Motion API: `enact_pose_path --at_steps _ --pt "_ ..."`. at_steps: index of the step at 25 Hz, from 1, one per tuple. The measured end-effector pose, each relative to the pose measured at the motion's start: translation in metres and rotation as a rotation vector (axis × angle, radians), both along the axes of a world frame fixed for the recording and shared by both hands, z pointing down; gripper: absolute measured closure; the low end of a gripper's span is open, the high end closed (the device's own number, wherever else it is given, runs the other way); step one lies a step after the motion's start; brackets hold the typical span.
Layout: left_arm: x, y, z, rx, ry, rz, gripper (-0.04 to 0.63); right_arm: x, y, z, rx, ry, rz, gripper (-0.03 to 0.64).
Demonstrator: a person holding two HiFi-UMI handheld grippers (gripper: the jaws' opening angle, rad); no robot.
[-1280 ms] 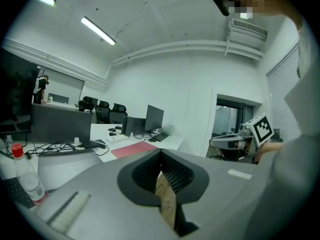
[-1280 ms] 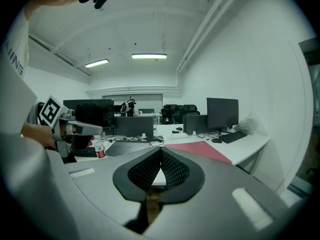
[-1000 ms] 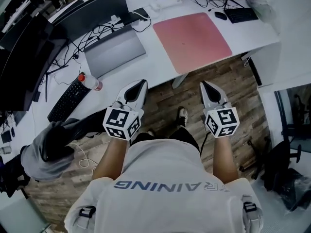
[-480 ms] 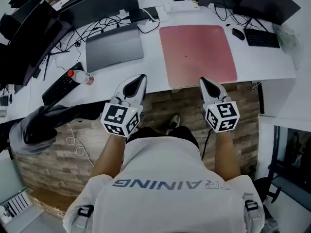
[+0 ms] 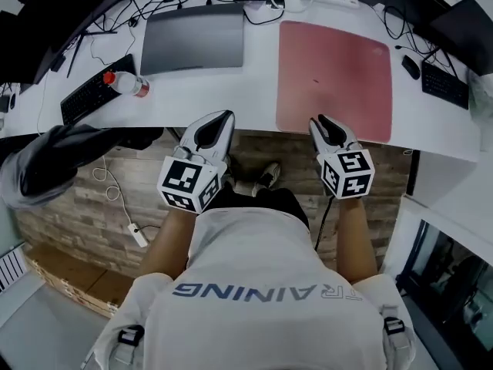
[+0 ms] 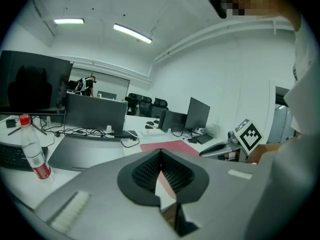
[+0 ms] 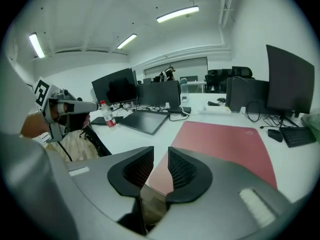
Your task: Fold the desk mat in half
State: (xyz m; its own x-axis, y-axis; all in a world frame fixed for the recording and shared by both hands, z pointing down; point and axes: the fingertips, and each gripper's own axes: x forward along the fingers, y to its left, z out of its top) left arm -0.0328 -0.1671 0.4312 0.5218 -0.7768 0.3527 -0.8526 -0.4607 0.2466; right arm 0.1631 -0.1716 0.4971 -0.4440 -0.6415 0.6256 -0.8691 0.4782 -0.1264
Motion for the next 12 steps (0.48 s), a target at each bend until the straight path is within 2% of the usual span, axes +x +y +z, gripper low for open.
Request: enact_pose_path --at_steps 4,9,12 --pt "-0.011 -0.005 0.012 -0.023 0.012 -0.005 0.592 -0.021 0.002 0.041 -0.121 0.121 -0.072 0.464" --pt "-0.021 -0.004 0.026 -0.052 0.018 -0.006 0.592 -0.051 0.013 0.09 -0.213 0.32 -0.204 0.462" --pt "-0.03 -0.005 0.034 -0.074 0.023 -0.017 0.592 -0.064 0.021 0.115 -0.257 0.396 -0.272 0.463"
